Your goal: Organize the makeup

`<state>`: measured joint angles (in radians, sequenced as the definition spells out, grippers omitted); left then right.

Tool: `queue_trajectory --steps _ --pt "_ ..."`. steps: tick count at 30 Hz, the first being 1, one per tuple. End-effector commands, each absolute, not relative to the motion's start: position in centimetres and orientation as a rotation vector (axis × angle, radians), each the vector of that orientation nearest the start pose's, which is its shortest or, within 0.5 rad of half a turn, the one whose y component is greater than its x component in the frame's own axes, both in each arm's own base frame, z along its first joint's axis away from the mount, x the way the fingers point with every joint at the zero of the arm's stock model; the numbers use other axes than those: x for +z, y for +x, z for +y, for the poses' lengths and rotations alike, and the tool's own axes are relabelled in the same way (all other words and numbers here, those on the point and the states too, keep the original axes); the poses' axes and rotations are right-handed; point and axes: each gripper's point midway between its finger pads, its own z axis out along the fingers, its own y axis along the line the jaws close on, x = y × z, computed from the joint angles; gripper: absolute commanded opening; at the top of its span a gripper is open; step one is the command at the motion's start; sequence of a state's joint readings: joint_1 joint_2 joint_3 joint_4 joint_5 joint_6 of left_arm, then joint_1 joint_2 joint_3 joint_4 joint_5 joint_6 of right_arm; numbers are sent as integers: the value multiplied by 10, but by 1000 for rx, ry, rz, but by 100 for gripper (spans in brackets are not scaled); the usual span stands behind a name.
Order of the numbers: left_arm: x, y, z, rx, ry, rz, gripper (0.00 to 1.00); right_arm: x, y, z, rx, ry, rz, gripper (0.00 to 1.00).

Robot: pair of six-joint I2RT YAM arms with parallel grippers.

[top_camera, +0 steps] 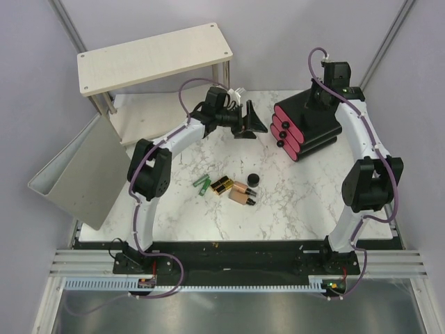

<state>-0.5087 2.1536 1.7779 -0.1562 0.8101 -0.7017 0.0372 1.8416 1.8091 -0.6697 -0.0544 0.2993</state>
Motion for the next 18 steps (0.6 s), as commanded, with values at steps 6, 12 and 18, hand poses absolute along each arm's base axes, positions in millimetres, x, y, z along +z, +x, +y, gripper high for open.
queue_trajectory --steps 6,12,18 --pt "219 431 -441 -1880 232 2109 87 221 501 35 184 247 2290 0" --pt "221 443 -466 -1955 154 2084 79 208 498 33 175 252 2320 0" --pt "210 455 -477 -1935 58 2091 76 203 497 34 177 250 2332 0"
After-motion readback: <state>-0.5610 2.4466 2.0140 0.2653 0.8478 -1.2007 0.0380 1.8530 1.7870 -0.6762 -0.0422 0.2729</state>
